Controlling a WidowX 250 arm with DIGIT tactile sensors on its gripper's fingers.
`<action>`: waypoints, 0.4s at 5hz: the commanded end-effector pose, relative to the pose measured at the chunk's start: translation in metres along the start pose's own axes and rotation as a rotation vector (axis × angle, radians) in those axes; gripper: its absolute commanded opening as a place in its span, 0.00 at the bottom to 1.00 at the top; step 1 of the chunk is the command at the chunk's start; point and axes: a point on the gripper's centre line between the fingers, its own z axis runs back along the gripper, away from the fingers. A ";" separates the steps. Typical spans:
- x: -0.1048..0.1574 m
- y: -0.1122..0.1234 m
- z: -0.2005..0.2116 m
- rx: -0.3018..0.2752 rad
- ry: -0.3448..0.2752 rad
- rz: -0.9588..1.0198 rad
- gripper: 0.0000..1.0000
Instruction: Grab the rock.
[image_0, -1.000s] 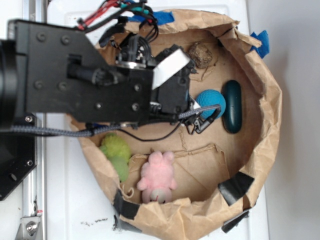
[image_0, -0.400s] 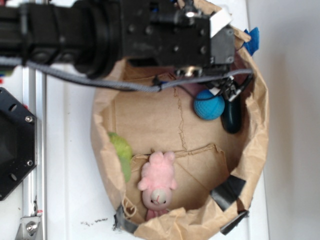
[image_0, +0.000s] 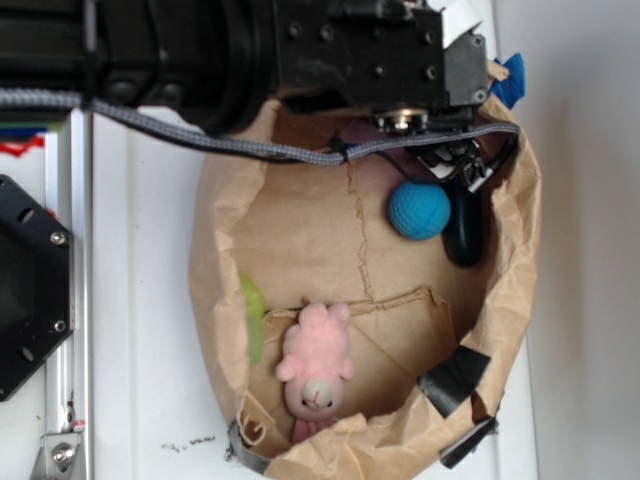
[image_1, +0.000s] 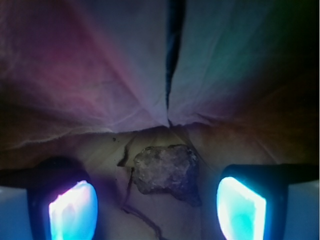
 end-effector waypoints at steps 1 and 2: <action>0.022 0.005 0.003 -0.018 -0.050 0.011 1.00; 0.019 0.000 -0.005 -0.028 -0.051 -0.008 1.00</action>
